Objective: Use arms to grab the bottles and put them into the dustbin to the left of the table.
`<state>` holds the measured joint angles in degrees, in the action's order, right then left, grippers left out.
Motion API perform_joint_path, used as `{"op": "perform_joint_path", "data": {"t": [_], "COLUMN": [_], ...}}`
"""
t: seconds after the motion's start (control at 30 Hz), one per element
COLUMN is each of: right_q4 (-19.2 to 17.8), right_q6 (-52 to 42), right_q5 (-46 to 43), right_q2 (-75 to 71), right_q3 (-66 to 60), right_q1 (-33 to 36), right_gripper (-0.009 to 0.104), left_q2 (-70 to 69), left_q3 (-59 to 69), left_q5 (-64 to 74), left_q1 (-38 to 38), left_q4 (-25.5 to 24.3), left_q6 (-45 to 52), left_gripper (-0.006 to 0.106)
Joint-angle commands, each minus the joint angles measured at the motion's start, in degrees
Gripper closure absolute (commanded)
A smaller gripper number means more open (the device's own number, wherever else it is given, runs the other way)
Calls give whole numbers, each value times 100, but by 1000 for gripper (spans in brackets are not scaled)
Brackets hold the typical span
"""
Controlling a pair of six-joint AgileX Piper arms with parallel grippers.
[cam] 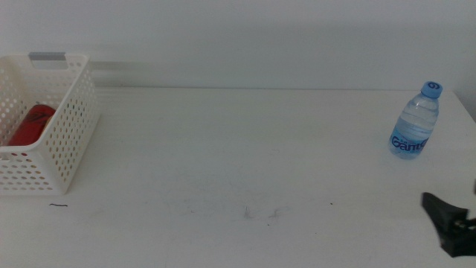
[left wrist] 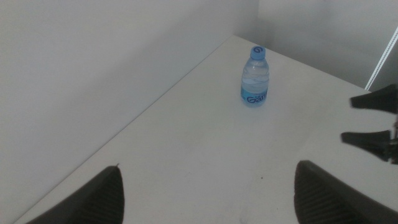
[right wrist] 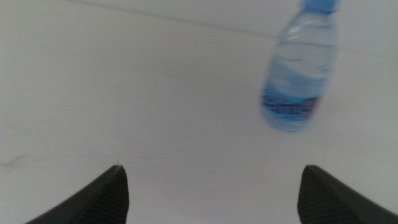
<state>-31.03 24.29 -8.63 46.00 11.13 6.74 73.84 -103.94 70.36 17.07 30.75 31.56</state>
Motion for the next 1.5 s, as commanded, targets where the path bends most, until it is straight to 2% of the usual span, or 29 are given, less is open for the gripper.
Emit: {"op": "perform_joint_path", "data": {"t": [0.0,0.13,0.27,0.33,0.53,0.6,0.8,0.93,1.03,1.23,1.47], "right_q4": [136,571,884,1174,2581,2816,3286,3778,3905,3761,3945], "right_q6": [-188,-530,-410,-308,-450,-501,-1959,-2429,-2590,-2714,-2940], "right_q5": [-700,-1373,-2323,-2590,-3443,-3732,-4498,-5555,-5995,-6008,-5972], "right_q2": [526,1207,2027,2376,2980,3158,3972,4666,5152,5965,6769], "right_q3": [53,53,53,53,53,43,43,55,211,1028,2170], "right_q1": [-49,-119,-328,-328,-328,-328,-328,-328,-328,-328,-328], "right_gripper": [14,14,14,14,14,14,14,14,14,14,14], "left_q2": [6,6,6,6,6,6,6,6,6,6,6], "left_q3": [-14,-14,-14,-14,-14,-14,-14,-14,-14,-14,-14], "left_q5": [-40,-40,-40,-40,-40,-40,-40,-40,-40,-40,-40], "left_q1": [12,12,12,12,12,12,12,12,12,12,12], "left_q4": [59,59,59,59,-49,-49,-49,-49,-49,-49,-49], "left_q6": [-6,-6,-6,-6,-6,-6,-6,-6,-6,-6,-6], "left_gripper": [7,7,7,7,7,7,7,7,7,7,7]}}
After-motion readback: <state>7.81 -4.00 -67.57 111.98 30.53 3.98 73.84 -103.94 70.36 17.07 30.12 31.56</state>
